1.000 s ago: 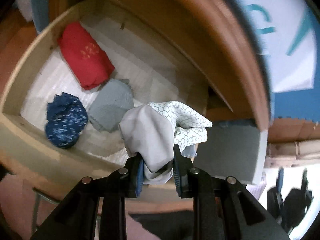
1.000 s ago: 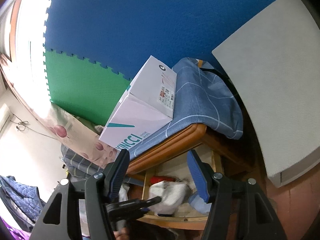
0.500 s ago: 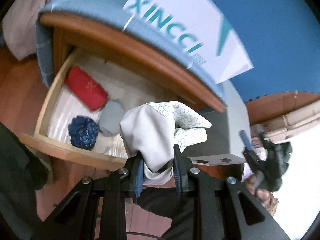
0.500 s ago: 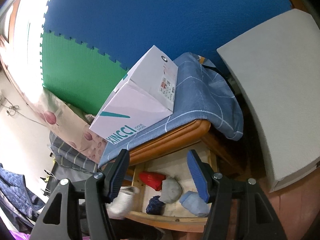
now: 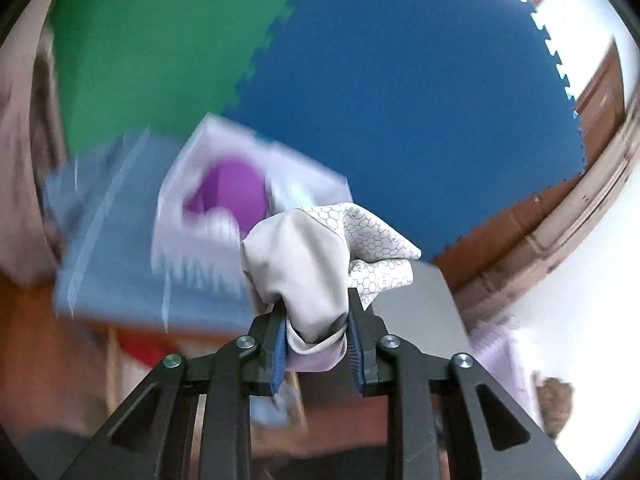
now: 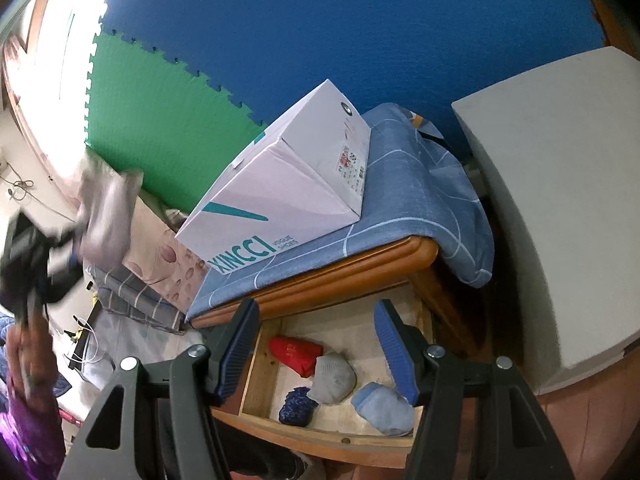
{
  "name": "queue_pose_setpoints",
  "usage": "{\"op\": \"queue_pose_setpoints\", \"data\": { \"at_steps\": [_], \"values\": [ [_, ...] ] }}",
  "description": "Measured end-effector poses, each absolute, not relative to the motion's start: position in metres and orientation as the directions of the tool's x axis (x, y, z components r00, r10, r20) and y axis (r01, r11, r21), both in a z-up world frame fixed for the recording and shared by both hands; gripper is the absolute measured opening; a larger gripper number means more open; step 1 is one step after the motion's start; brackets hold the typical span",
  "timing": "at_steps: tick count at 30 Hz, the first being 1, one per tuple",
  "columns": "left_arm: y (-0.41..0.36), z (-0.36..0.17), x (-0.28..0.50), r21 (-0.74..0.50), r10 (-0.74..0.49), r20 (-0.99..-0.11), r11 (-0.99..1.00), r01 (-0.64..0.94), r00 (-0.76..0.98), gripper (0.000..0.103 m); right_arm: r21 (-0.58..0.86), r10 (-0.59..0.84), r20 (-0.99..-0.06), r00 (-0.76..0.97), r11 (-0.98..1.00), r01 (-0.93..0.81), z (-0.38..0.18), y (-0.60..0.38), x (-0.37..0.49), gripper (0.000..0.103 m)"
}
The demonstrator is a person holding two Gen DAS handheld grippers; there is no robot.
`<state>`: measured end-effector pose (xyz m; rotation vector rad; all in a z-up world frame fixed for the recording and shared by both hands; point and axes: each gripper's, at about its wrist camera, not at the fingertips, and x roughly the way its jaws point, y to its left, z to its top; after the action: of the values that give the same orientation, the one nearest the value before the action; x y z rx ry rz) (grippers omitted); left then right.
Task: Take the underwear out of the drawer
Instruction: 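Lift the grey patterned cloth into the white box and open the left gripper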
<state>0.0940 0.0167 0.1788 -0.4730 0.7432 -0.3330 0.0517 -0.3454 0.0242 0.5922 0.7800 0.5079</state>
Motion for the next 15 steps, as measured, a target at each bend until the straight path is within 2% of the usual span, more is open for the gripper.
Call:
{"op": "queue_pose_setpoints", "data": {
  "at_steps": [4, 9, 12, 15],
  "values": [
    [0.022, 0.193, 0.158, -0.43, -0.36, -0.589, 0.898, 0.097, 0.723, 0.023, 0.668, 0.624, -0.489, 0.61, 0.717, -0.198, 0.024, -0.348, 0.053, 0.061],
    [0.026, 0.173, 0.225, -0.318, -0.252, -0.655, 0.947, 0.042, 0.713, 0.023, 0.671, 0.627, -0.487, 0.608, 0.714, -0.2, 0.023, -0.35, 0.053, 0.061],
    [0.027, 0.152, 0.254, -0.268, -0.212, -0.689, 0.963, 0.028, 0.694, 0.015, 0.673, 0.629, -0.486, 0.606, 0.712, -0.2, 0.023, -0.35, 0.052, 0.061],
    [0.03, 0.136, 0.272, -0.259, -0.194, -0.701, 0.966, 0.008, 0.686, 0.014, 0.673, 0.63, -0.491, 0.602, 0.713, -0.198, 0.023, -0.35, 0.053, 0.061]
  ]
}}
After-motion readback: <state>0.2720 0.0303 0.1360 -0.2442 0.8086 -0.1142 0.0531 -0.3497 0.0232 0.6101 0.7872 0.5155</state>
